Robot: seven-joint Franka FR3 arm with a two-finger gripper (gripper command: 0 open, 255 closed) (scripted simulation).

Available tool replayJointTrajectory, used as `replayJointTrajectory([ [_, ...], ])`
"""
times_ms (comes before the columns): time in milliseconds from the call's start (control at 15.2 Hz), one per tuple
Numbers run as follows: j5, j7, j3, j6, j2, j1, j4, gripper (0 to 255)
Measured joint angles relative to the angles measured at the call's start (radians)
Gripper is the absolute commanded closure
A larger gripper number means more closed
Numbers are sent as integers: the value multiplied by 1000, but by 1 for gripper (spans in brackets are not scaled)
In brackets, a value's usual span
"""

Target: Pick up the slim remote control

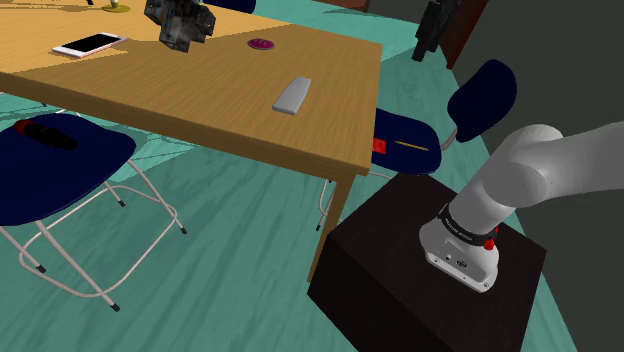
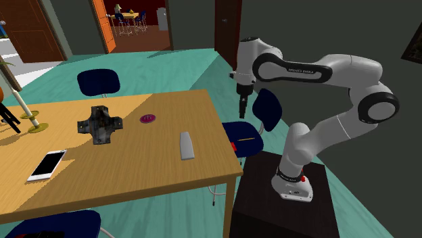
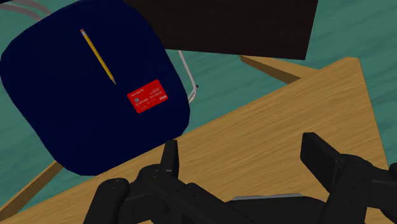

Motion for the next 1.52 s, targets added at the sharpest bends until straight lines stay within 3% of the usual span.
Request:
replayJointTrajectory([
  [198, 21, 61, 29, 24, 18, -11, -7, 0],
  [528, 99, 323, 153, 135, 124, -49, -7, 0],
  [858, 140, 590, 265, 228, 275, -102, 62, 0],
  [1254, 122, 916, 383, 361, 505, -170, 165, 0],
  [1518, 66, 1138, 434, 410, 673, -206, 279, 0],
])
